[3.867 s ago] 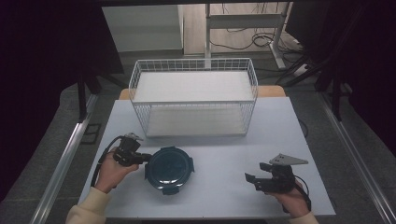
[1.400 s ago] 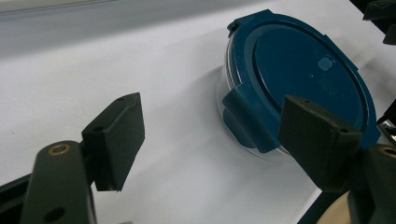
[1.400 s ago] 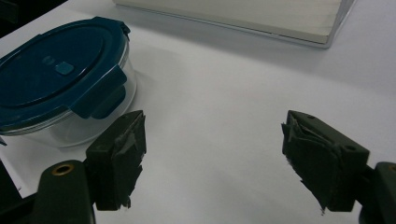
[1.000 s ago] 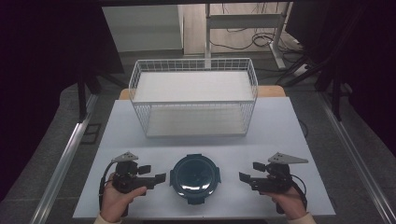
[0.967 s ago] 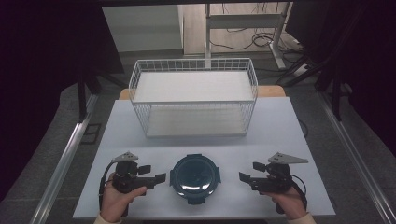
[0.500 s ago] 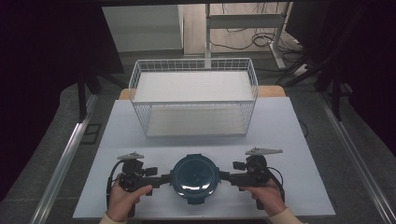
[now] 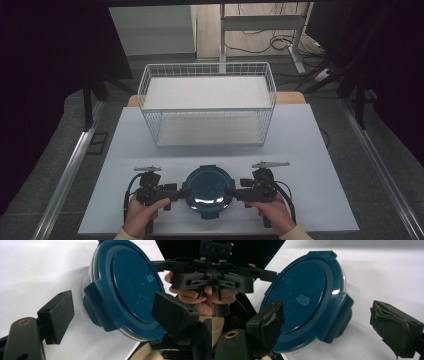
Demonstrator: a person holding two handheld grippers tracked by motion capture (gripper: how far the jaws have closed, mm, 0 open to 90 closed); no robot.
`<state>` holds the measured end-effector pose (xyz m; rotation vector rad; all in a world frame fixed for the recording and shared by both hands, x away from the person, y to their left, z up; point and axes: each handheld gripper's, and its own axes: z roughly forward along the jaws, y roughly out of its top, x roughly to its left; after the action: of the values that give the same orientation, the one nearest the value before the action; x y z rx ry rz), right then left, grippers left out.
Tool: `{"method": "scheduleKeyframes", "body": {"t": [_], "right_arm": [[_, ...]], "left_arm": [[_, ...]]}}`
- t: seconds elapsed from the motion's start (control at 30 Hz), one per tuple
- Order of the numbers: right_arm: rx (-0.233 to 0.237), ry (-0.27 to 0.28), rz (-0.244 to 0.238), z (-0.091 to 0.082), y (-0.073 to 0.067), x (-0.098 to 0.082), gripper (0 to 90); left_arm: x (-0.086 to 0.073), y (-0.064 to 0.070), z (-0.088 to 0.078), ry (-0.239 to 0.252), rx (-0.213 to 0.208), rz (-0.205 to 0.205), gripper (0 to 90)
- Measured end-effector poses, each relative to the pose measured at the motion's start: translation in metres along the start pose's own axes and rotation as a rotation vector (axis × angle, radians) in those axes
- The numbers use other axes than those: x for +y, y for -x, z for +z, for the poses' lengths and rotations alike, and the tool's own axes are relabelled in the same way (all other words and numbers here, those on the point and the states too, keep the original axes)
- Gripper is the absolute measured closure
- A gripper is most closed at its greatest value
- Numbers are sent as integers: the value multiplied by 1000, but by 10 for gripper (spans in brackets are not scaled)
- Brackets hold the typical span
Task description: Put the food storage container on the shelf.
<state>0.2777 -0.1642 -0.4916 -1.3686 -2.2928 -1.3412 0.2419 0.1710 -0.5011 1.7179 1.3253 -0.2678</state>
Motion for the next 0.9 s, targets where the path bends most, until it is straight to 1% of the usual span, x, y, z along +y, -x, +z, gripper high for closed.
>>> {"method": "scheduleKeyframes", "body": {"t": [0.03,0.07,0.13,0.17,0.2,0.23,0.27,0.3,0.33,0.43,0.47,0.57,0.6,0.67,0.7,0.77,0.8,0.83,0.87,0.9], "right_arm": [[7,-4,10,2,0,0,108],[7,-4,10,2,0,0,108],[25,-13,35,6,1,-1,108],[34,-19,47,8,1,-2,108],[34,-19,47,8,1,-2,108],[49,-30,70,12,1,-4,108],[49,-30,70,12,1,-4,108],[61,-40,91,16,0,-5,111],[61,-40,91,16,0,-5,111],[74,-47,118,20,0,-7,124],[74,-47,118,20,0,-7,124],[67,-61,153,22,3,-8,164],[67,-65,157,23,3,-9,175],[86,-71,170,25,3,-10,189],[83,-71,173,25,3,-11,196],[82,-67,180,23,3,-10,226],[82,-67,180,23,3,-10,226],[87,-65,205,22,6,-10,252],[87,-65,205,22,6,-10,252],[93,-59,225,21,7,-10,276]], "left_arm": [[-1,-3,4,-6,-28,-27,179],[-1,-3,4,-6,-28,-27,179],[-3,-6,9,-5,-54,-53,182],[-3,-6,9,-5,-54,-53,184],[-3,-7,10,-10,-62,-56,184],[-5,-6,15,-23,-70,-55,184],[-5,-6,15,-23,-70,-55,184],[-6,-5,18,-34,-78,-58,185],[-6,-5,18,-34,-78,-58,181],[-7,-6,19,-32,-81,-71,194],[-7,-6,19,-32,-81,-71,202],[-9,-8,22,-44,-92,-93,220],[-10,-8,24,-50,-96,-94,225],[-10,-7,26,-59,-94,-95,234],[-10,-7,26,-59,-94,-100,237],[-9,-9,25,-60,-105,-120,255],[-9,-9,25,-60,-105,-120,268],[-10,-12,24,-56,-125,-147,284],[-10,-12,24,-56,-125,-147,298],[-10,-12,23,-49,-130,-153,306]]}}
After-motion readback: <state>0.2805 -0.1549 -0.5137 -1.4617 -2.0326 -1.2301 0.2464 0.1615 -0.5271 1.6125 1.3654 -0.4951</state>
